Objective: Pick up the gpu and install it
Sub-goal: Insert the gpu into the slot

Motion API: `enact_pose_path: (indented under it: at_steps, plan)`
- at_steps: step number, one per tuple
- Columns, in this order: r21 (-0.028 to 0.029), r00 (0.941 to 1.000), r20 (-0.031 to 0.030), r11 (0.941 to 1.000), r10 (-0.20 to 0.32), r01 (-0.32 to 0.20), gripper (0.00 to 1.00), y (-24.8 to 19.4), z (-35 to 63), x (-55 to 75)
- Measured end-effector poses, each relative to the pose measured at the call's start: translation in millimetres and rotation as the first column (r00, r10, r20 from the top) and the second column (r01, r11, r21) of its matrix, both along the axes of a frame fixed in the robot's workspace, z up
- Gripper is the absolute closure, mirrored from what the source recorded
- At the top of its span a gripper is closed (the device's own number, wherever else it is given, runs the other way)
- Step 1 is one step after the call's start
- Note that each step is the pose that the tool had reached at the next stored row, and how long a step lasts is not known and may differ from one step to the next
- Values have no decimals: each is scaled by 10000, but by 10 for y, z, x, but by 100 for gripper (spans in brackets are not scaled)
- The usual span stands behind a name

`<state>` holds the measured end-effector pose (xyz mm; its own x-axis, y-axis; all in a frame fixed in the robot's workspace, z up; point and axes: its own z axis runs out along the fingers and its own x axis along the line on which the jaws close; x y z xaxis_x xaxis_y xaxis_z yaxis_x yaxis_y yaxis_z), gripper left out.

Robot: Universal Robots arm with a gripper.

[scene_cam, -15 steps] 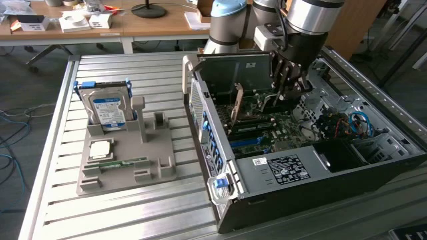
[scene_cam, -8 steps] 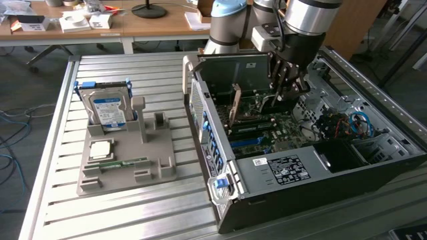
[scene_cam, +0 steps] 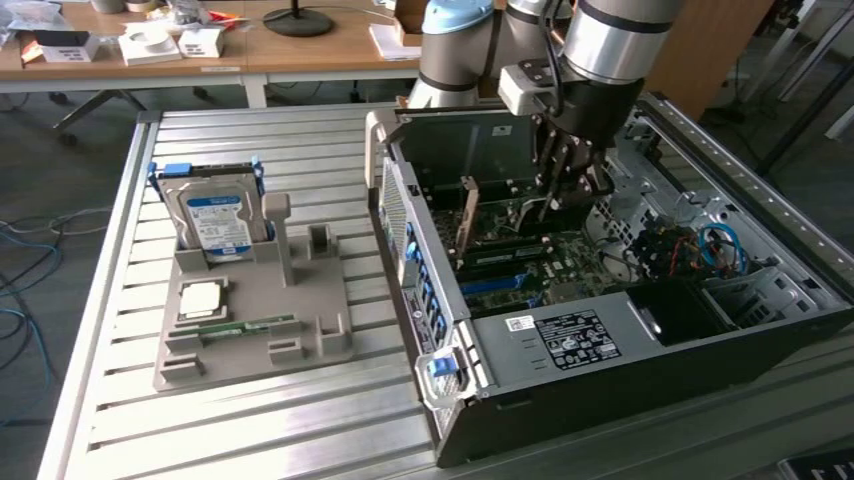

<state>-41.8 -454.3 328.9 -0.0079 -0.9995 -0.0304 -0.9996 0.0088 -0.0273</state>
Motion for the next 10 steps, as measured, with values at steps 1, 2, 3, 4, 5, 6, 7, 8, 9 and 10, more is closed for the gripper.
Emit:
enact_pose_path:
  at_steps: [1,2,3,4,5,6,7,8,9,10]
  plan:
    - [2,10000,0,10000,0,0,74,0,-9,-3]
    - [0,10000,0,10000,1,-1,74,0,-9,-3]
    - [0,10000,0,10000,1,-1,74,0,-9,-3]
    - [-1,10000,0,10000,2,-2,74,0,-9,-3]
    - [0,10000,0,10000,1,-1,74,0,-15,-3]
    - [1,10000,0,10000,1,-1,74,0,-28,-4]
    - [0,10000,0,10000,0,0,74,0,-45,-6]
    - [2,10000,1,10000,0,0,74,0,-64,-7]
    - [0,10000,0,10000,0,0,74,0,-81,-9]
    - [0,10000,0,10000,0,0,74,0,-98,-11]
